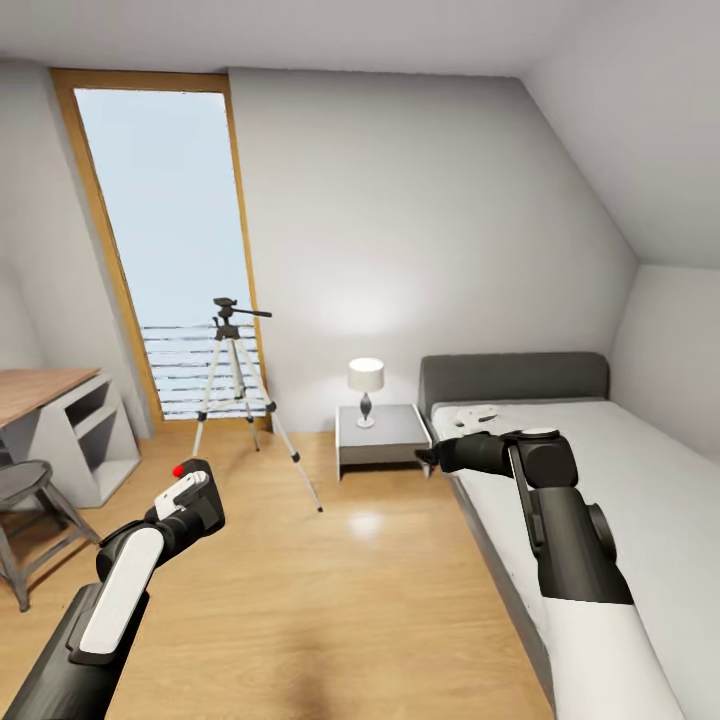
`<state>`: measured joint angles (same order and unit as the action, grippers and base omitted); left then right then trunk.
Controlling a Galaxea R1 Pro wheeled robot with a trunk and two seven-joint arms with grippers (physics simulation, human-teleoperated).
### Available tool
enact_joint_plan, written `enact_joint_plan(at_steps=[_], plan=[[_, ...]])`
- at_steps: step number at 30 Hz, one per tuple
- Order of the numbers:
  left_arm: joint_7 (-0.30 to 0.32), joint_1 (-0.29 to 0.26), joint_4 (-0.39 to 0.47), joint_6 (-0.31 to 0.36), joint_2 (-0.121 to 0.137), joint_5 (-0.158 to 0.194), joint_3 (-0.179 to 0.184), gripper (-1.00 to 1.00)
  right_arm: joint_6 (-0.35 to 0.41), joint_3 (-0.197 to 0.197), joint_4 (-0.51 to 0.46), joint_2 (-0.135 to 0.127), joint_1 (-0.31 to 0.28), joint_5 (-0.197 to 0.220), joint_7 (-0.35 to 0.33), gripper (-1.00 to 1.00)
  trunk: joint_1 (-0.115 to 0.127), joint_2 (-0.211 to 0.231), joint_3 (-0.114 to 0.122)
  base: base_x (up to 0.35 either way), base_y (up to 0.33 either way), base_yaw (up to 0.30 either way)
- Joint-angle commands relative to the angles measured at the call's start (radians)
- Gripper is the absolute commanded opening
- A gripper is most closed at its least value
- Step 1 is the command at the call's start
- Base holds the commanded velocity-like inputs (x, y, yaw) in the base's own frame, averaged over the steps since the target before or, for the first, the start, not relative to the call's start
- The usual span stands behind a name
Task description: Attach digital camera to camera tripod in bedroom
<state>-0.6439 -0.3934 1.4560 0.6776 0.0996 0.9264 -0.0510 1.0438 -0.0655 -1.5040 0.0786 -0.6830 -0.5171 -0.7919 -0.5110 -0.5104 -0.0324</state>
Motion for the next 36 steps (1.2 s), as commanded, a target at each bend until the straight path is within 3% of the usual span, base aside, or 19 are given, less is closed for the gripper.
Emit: enact_joint_plan(at_steps=[1,8,16,36], plan=[[-0.006,-0.001,0.001,0.003,0.000,0.008,0.000,-1.00,0.003,-0.002,-0.001,0.001,-0.001,-0.009,-0.010,1.00,0.003,0.005,0.001,0.000,0.000,0.300],[-0.006,-0.002,0.001,0.003,0.000,0.008,0.001,-1.00,0.003,-0.002,0.000,0.001,-0.001,-0.009,-0.010,1.00,0.030,0.054,0.023,0.000,0.000,0.274],[-0.006,-0.002,0.001,0.003,0.000,0.008,0.002,-1.00,0.003,-0.002,-0.001,0.001,-0.001,-0.011,-0.010,1.00,0.061,0.110,0.048,0.000,0.000,0.060],[-0.006,-0.002,0.001,0.003,-0.003,0.008,0.002,-1.00,0.003,-0.002,-0.002,0.001,-0.001,-0.012,-0.009,1.00,0.061,0.110,0.048,0.000,0.000,0.002]])
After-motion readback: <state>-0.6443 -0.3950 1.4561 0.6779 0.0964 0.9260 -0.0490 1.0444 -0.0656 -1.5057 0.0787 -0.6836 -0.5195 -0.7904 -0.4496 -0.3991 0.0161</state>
